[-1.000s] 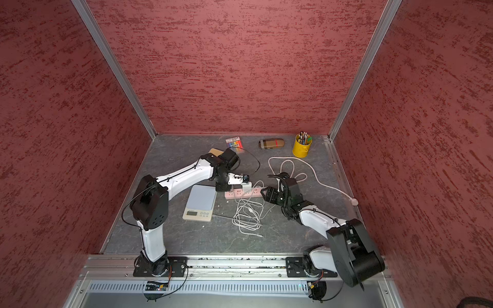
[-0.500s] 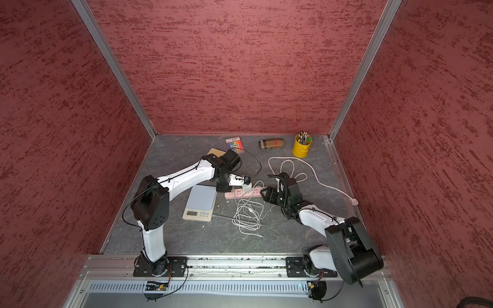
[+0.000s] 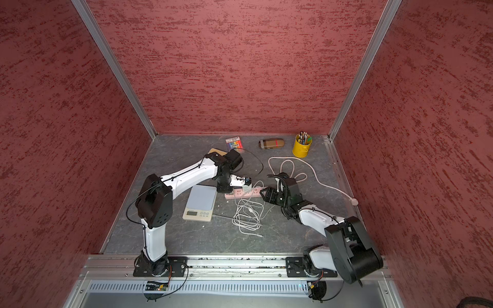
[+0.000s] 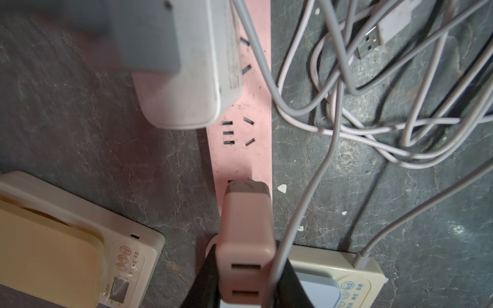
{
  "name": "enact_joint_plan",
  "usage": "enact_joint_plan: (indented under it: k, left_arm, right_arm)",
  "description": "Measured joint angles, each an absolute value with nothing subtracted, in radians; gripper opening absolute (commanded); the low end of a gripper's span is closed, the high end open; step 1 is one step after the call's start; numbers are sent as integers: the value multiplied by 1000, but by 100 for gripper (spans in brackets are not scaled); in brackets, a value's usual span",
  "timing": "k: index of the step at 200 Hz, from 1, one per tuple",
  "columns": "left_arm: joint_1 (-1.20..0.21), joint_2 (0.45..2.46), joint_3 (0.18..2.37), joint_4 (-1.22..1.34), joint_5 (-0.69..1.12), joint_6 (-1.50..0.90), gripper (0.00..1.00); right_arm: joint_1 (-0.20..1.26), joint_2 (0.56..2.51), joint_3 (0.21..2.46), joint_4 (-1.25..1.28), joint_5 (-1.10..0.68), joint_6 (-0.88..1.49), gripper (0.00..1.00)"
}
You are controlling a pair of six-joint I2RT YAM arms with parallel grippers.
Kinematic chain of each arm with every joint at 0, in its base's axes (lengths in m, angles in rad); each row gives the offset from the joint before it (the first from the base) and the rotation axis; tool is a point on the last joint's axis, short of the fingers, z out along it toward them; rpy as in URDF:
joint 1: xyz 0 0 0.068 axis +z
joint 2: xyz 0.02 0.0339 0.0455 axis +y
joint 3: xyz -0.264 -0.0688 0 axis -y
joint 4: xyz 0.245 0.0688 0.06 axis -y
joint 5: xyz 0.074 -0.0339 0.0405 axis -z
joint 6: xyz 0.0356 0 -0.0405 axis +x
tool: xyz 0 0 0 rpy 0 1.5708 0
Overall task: Charge the electronic scale
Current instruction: Insert the plug into the socket.
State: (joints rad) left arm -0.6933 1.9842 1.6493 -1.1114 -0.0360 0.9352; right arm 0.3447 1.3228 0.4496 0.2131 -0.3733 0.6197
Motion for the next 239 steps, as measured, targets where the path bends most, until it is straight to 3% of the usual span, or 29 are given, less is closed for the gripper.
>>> enact_joint_plan:
  k: [239]
  left_arm:
    - [-683, 1975, 1632, -1076, -53, 929, 0]
  right_arm:
    - [345, 1343, 450, 234, -407, 620, 67]
